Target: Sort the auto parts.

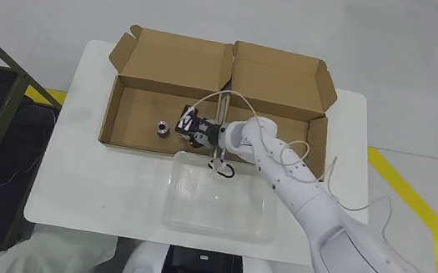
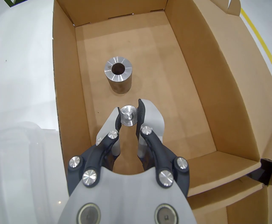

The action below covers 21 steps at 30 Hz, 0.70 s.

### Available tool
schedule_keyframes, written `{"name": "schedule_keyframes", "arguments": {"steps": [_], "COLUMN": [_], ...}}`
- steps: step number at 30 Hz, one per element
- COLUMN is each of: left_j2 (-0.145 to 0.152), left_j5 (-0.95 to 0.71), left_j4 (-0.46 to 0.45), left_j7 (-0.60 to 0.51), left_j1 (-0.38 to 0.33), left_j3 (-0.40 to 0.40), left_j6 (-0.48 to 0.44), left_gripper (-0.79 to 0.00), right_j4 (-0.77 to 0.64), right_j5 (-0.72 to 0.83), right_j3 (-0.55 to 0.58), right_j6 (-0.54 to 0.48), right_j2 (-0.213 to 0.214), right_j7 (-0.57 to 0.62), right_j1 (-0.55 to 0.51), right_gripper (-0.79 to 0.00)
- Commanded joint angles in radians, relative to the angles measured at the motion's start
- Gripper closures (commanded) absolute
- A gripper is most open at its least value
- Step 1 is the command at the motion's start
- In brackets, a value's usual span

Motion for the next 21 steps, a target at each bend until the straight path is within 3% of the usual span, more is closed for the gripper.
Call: {"name": "schedule_keyframes", "arguments": {"steps": [1,3,7,14,21], "left_j2": [0.0,0.0,0.0,0.0,0.0], "left_j5": [0.0,0.0,0.0,0.0,0.0], "left_j4": [0.0,0.0,0.0,0.0,0.0], "left_j7": [0.0,0.0,0.0,0.0,0.0], "left_j1": [0.0,0.0,0.0,0.0,0.0], "left_j3": [0.0,0.0,0.0,0.0,0.0], "left_j6": [0.0,0.0,0.0,0.0,0.0], "left_gripper": [-0.785,-0.785,-0.785,-0.785,-0.785], "right_j4": [0.012,0.025,0.044,0.054,0.008], "right_j5": [-0.001,-0.004,-0.012,-0.022,-0.042], "right_j3": [-0.002,-0.004,-0.008,0.004,0.049], "right_j6": [-0.001,-0.001,-0.005,0.001,0.013], "right_j2": [-0.005,-0.012,-0.022,-0.03,-0.01], "right_j7": [-0.003,-0.007,-0.02,-0.068,-0.141], "right_j1": [0.004,0.008,0.015,0.027,0.03], "right_gripper": [-0.182,-0.302,-0.36,-0.379,-0.388]}}
